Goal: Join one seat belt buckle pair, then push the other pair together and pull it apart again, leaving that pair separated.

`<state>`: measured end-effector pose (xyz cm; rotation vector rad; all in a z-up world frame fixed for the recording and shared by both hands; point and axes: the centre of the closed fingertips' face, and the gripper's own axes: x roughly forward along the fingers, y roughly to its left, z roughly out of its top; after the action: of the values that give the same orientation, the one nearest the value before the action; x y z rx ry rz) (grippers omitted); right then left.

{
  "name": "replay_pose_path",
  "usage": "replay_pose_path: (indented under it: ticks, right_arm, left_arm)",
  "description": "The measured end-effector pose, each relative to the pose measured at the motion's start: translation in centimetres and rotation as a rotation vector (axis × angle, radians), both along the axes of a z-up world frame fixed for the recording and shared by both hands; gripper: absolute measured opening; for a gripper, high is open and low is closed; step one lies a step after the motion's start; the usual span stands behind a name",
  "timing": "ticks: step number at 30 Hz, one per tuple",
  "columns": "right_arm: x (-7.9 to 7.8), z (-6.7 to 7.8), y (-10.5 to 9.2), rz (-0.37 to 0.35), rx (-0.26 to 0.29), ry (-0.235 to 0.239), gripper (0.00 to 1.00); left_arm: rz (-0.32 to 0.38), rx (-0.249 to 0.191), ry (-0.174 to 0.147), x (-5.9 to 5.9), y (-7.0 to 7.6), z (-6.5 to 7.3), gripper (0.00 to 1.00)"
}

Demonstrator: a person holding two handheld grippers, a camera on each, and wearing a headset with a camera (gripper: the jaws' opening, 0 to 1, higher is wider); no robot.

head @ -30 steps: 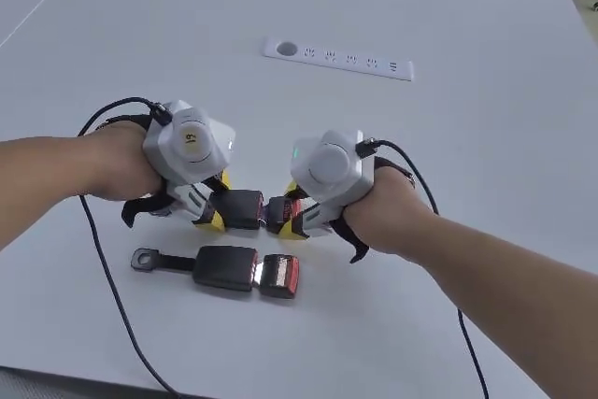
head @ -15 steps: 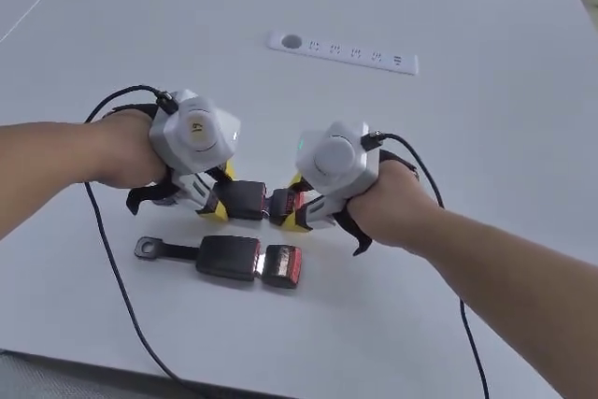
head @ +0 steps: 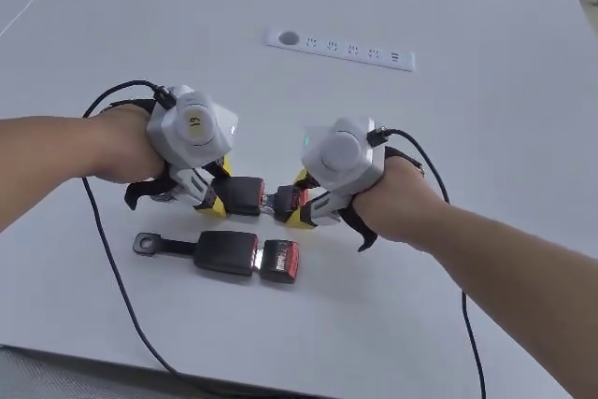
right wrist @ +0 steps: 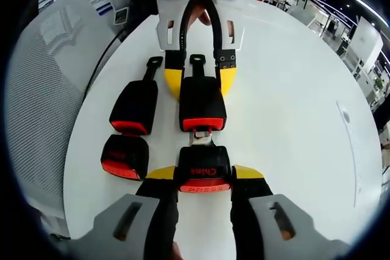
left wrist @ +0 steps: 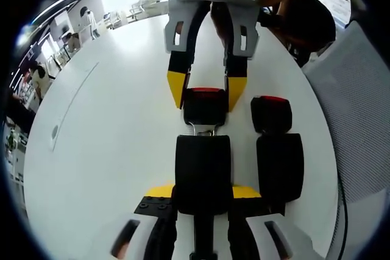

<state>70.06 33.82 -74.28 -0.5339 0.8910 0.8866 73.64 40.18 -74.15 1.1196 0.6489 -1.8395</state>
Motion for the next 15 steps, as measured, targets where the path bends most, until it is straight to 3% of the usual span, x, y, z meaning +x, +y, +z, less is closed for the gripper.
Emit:
replay_pose_path:
  ticks: [9,15]
  right_arm:
    - [-0.3,0.0,-0.4,-0.006,0.020,-0.014,0.32]
    - [-1.4,-0.1,-2.3,-0.022,0.011,-0.009,0.32]
  left_arm:
    - [0.007,0.005,-0.002,0.0,0.0,0.0,0.31]
    - [0.015,-0.003,0.006,0.0,0.0,0.0,0.32]
